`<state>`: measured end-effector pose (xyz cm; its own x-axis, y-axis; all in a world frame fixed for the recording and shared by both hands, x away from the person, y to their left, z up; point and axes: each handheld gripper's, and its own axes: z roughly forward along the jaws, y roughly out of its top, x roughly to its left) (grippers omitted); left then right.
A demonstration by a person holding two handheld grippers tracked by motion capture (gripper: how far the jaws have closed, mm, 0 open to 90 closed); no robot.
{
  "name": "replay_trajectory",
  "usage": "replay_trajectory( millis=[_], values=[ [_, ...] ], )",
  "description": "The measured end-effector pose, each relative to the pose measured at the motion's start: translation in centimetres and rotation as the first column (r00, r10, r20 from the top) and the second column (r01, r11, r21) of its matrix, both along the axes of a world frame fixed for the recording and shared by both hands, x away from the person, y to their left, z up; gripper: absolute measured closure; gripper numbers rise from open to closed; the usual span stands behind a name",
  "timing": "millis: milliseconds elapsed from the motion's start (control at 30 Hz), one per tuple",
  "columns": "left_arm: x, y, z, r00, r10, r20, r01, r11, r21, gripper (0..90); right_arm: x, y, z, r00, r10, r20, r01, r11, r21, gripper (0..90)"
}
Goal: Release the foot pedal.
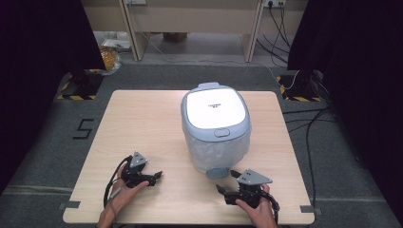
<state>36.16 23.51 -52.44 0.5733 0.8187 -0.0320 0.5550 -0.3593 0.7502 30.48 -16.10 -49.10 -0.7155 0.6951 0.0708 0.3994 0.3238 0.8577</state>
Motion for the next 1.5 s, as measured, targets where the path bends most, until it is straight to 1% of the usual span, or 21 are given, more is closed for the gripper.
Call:
replay_trajectory(
  millis=[100,300,467,667,733,767,800,833,867,900,933,1067,1133,1167,1200,1333,1500],
  values=[
    [0.0,0.0,0.0,1.0,-0.001,-0.001,0.001,1.0,0.001,14.3,0.0,-0.5,0.2,0.9999,-0.017,-0.001,0.017,0.9998,0.005,23.4],
    [0.0,0.0,0.0,1.0,-0.001,-0.001,0.001,1.0,0.001,14.3,-0.1,-1.0,0.4,0.9998,-0.02,0.002,0.02,0.9998,0.003,23.3],
    [0.0,0.0,0.0,1.0,-0.001,-0.001,0.001,1.0,0.001,14.4,-0.2,-2.0,0.6,0.9991,-0.041,0.01,0.041,0.9991,0.0,20.7],
    [0.0,0.0,0.0,1.0,-0.001,-0.001,0.001,1.0,0.001,14.3,-0.5,-3.8,1.0,0.9961,-0.086,0.021,0.086,0.9961,0.022,17.1],
    [0.0,0.0,0.0,1.0,0.001,0.0,-0.001,1.0,-0.001,14.4,-0.6,-4.5,1.0,0.9942,-0.104,0.025,0.104,0.9944,0.021,16.7],
    [0.0,0.0,0.0,1.0,0.001,0.0,-0.001,1.0,-0.001,14.4,-0.6,-4.5,1.0,0.9942,-0.104,0.025,0.104,0.9944,0.021,16.7],
    [0.0,0.0,0.0,1.0,0.002,0.0,-0.002,1.0,-0.001,14.4,-0.7,-5.3,0.8,0.9918,-0.127,0.016,0.126,0.9917,0.024,16.2],
    [0.0,0.0,0.0,1.0,0.002,0.0,-0.002,1.0,-0.001,14.4,-0.7,-5.3,0.8,0.9918,-0.127,0.016,0.126,0.9917,0.024,16.2],
    [0.0,0.0,0.0,1.0,0.002,0.0,-0.002,1.0,0.0,14.4,-0.7,-5.9,0.5,0.9892,-0.146,0.008,0.146,0.9888,0.03,15.9],
    [0.0,0.0,0.0,1.0,0.002,0.0,-0.002,1.0,0.0,14.3,-0.7,-5.9,0.5,0.9892,-0.146,0.008,0.146,0.9888,0.03,15.9],
    [0.0,0.0,0.0,1.0,0.001,-0.001,-0.001,1.0,0.001,14.3,-0.8,-6.5,0.2,0.9874,-0.158,0.002,0.158,0.9873,0.014,15.6],
    [0.0,0.0,0.0,1.0,0.001,-0.001,-0.001,1.0,0.001,14.3,-1.1,-7.3,-0.3,0.9841,-0.177,-0.01,0.177,0.984,-0.02,15.4],
    [0.0,0.0,0.0,1.0,-0.001,0.0,0.001,1.0,0.004,14.4,-1.1,-7.6,-0.6,0.9822,-0.186,-0.024,0.186,0.9823,-0.023,15.5],
    [0.0,0.0,0.0,1.0,-0.003,0.002,0.003,1.0,0.003,14.5,-1.1,-7.7,-0.8,0.9816,-0.189,-0.024,0.189,0.9816,-0.028,15.5],
    [0.0,0.0,0.0,1.0,-0.005,0.0,0.005,1.0,0.004,14.8,-1.2,-7.7,-0.9,0.9802,-0.195,-0.037,0.194,0.9805,-0.033,15.4],
    [0.0,0.0,0.0,1.0,-0.006,0.0,0.006,1.0,0.003,14.9,-1.2,-7.9,-1.4,0.9784,-0.201,-0.047,0.198,0.9777,-0.07,15.5],
    [0.0,0.0,0.0,1.0,-0.005,0.001,0.005,1.0,0.001,14.8,-1.3,-8.1,-1.8,0.9765,-0.207,-0.059,0.203,0.9765,-0.073,15.6]
  ],
)
